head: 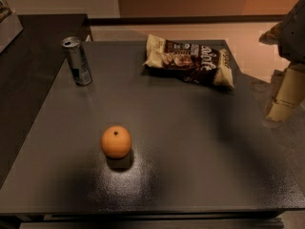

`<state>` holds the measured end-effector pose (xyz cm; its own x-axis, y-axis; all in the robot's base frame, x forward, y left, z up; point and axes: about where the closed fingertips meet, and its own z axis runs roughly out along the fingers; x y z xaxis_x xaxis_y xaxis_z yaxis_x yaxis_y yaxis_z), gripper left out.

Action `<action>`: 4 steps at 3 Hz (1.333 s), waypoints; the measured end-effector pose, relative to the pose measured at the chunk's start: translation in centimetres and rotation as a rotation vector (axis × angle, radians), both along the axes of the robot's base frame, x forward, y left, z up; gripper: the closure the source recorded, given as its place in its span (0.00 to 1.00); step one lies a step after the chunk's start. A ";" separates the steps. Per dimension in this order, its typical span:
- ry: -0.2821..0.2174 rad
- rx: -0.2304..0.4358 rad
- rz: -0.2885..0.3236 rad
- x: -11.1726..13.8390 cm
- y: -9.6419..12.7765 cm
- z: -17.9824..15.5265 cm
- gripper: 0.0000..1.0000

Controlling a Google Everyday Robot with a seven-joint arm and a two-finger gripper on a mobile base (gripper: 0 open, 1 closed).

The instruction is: Knock redbull can over

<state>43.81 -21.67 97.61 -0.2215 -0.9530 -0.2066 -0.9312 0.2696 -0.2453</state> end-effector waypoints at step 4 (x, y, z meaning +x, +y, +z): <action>-0.037 0.245 0.038 5.9 6.0 0.1 0.00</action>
Offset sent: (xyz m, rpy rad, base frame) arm 0.0283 0.0277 0.0077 0.1365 0.0208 0.0358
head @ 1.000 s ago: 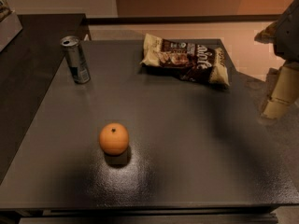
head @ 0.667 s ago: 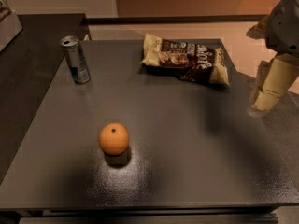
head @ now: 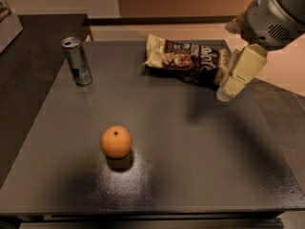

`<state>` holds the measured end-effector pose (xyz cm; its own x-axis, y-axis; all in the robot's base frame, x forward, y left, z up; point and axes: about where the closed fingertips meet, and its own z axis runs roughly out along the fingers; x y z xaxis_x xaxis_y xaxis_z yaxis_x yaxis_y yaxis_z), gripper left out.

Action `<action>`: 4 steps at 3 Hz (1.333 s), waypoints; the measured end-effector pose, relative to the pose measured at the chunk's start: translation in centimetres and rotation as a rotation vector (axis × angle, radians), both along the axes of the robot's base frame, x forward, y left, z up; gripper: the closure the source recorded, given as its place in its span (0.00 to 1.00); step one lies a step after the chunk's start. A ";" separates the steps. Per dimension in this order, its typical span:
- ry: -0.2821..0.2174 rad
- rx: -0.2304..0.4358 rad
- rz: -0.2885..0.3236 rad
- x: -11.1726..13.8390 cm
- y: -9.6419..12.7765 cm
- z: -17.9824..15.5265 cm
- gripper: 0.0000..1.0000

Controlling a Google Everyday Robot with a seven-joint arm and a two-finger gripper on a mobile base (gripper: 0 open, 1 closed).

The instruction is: Knock redbull can over

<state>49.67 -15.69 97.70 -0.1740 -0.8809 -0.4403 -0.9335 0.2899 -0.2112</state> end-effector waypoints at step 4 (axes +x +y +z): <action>-0.155 0.309 0.041 8.6 14.8 0.3 0.00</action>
Offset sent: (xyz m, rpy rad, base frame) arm 0.0827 0.1145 0.0017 0.2882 -0.1844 -0.0013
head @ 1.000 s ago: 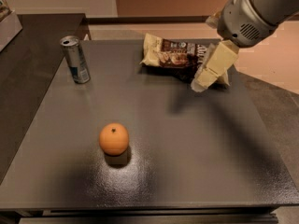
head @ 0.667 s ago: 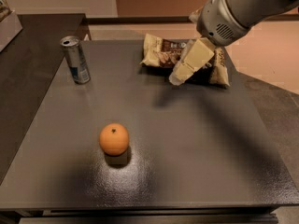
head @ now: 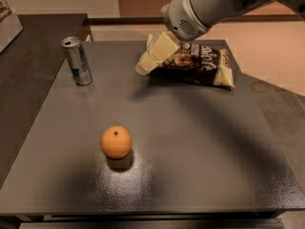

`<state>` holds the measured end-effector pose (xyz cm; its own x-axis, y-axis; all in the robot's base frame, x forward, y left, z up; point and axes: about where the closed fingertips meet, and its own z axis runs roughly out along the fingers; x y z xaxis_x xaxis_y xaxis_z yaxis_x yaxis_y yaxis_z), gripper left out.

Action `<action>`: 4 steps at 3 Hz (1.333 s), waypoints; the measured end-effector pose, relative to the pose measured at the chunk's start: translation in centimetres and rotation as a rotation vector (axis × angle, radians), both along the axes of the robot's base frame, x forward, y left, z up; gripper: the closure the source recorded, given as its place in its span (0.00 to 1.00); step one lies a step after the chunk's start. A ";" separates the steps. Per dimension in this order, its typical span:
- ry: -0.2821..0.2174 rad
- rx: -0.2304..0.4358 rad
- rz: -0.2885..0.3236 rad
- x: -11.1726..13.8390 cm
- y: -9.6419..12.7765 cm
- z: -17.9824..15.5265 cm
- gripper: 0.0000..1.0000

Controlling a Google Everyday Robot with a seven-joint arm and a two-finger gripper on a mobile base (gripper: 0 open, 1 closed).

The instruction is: Knock redbull can over

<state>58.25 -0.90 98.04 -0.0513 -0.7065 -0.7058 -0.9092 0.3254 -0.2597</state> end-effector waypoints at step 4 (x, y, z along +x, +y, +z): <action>0.010 0.010 0.030 5.1 13.6 -2.4 0.00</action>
Offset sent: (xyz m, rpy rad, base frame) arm 0.0445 0.1183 0.0023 0.0679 -0.0056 0.0282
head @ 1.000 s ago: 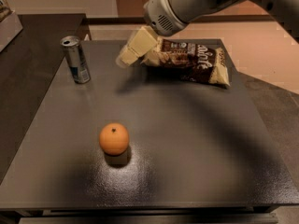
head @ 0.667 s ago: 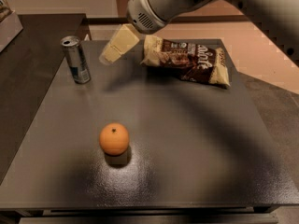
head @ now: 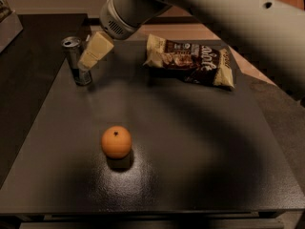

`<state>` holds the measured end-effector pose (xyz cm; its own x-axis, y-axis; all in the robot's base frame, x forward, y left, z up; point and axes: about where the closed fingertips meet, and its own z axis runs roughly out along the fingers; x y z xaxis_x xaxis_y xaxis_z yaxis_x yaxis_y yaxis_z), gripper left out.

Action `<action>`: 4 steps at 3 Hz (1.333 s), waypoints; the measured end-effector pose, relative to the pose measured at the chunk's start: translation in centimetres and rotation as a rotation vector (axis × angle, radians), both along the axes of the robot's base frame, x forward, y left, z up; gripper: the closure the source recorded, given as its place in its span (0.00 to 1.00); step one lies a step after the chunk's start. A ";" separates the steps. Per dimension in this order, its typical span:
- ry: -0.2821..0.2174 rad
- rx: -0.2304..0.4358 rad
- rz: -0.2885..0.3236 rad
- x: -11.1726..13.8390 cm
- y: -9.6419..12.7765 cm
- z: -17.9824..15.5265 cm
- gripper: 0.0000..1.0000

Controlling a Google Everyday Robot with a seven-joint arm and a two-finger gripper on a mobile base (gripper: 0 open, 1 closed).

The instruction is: Knock redbull can over

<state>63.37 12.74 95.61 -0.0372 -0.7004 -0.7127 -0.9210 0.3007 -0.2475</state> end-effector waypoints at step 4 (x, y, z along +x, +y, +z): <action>0.128 0.071 0.076 2.4 6.1 -3.9 0.00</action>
Offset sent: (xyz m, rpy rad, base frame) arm 0.0349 0.0526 -0.0443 0.0637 0.1382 0.0464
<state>65.75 18.82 91.73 -0.0795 -0.6527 -0.7534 -0.9645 0.2413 -0.1073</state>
